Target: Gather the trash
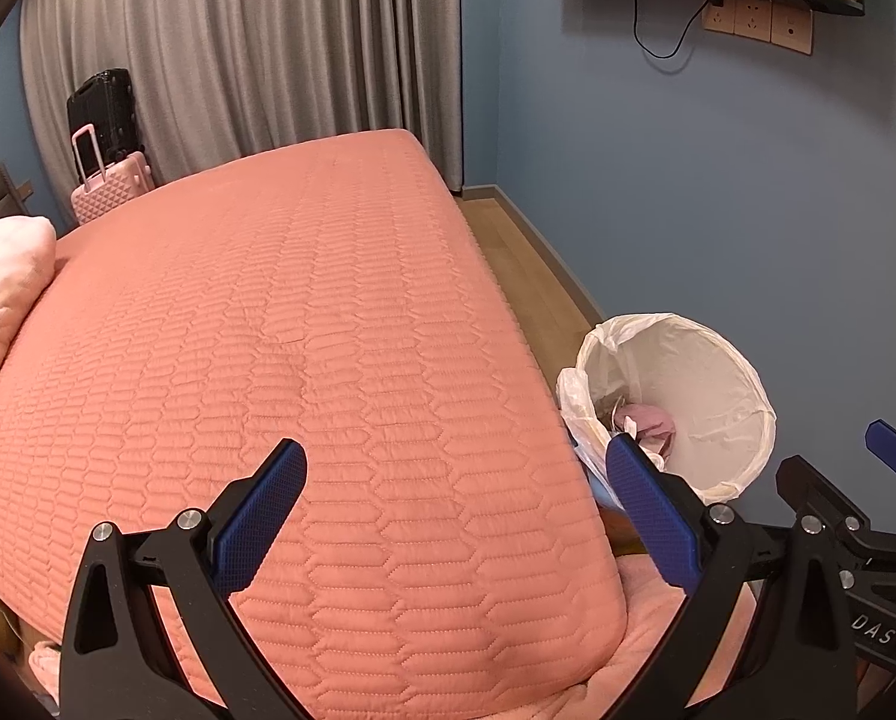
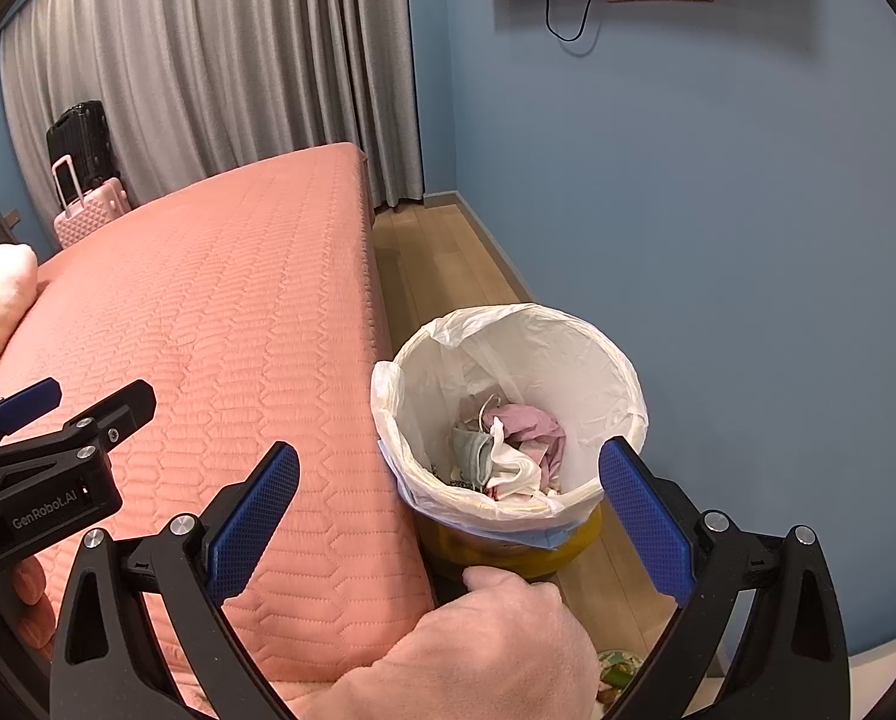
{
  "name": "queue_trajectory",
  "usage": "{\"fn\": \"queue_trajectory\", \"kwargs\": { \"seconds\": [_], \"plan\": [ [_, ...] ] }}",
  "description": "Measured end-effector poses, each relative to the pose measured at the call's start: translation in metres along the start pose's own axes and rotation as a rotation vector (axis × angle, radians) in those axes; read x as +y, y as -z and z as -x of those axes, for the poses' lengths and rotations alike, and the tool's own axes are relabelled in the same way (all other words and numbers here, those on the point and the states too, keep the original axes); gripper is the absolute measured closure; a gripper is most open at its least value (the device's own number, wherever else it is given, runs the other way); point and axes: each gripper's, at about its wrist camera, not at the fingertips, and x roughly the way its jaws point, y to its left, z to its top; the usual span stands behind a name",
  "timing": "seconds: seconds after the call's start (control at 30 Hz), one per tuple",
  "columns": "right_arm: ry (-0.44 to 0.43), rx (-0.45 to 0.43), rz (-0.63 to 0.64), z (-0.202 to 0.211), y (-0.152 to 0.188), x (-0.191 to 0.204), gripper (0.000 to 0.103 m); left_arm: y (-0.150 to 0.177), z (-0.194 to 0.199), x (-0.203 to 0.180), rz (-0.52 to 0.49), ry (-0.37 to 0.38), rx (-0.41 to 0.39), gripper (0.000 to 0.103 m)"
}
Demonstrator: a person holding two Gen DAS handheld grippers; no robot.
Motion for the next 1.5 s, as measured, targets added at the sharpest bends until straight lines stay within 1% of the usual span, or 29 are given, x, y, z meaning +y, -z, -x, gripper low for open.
{"fn": "queue_trajectory", "kwargs": {
  "seconds": [1.5],
  "plan": [
    [0.001,-0.009,-0.006,0.0030,-0.0017,-0.0016,0.006,-0.0009,0.0018,-0.0064,-0.013,0.006,-0.001,0.007]
  ]
}}
